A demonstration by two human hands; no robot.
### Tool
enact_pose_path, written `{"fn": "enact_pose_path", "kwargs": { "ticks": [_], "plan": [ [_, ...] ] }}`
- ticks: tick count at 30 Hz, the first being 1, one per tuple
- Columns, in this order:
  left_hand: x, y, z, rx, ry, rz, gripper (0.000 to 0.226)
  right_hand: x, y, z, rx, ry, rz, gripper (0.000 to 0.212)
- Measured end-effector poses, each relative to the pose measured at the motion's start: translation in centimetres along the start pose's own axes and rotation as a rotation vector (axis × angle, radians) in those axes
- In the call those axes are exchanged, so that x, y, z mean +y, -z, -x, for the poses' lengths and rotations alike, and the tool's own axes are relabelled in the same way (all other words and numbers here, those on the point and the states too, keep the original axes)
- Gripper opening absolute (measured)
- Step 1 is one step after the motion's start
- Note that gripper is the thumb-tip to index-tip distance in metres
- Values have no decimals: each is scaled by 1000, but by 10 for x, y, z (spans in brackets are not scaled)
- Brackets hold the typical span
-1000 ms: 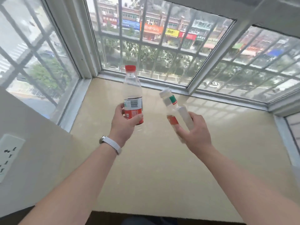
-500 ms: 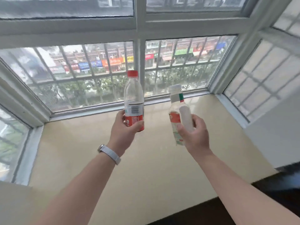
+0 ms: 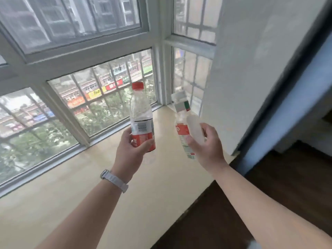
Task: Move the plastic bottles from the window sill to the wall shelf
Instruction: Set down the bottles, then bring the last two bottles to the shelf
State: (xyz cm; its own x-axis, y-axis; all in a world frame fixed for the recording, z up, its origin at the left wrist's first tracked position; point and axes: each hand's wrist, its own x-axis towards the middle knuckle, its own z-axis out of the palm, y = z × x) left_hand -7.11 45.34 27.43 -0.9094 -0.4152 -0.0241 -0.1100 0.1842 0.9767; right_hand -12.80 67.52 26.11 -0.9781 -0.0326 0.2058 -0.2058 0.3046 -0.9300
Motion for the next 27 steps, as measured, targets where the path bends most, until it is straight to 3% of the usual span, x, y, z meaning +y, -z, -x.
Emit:
{"fn": "enact_pose_path", "kwargs": {
  "ticks": [4, 9, 14, 21, 27],
  "plan": [
    [27, -78, -8, -154, -59, -23, 54, 17, 79, -6, 127, -3, -19, 39],
    [59, -168, -9, -343, -146, -27, 60, 38, 159, 3, 316, -66, -40, 59],
    [88, -249, 6, -536, -264, -31, 49, 44, 227, 26, 522, -116, -36, 40],
    [107, -343, 21, -768, -314, -11, 56, 70, 301, 46, 738, -228, 44, 44],
    [118, -418, 15, -912, -350, -2, 55, 92, 346, 37, 825, -301, 103, 42]
  ]
}}
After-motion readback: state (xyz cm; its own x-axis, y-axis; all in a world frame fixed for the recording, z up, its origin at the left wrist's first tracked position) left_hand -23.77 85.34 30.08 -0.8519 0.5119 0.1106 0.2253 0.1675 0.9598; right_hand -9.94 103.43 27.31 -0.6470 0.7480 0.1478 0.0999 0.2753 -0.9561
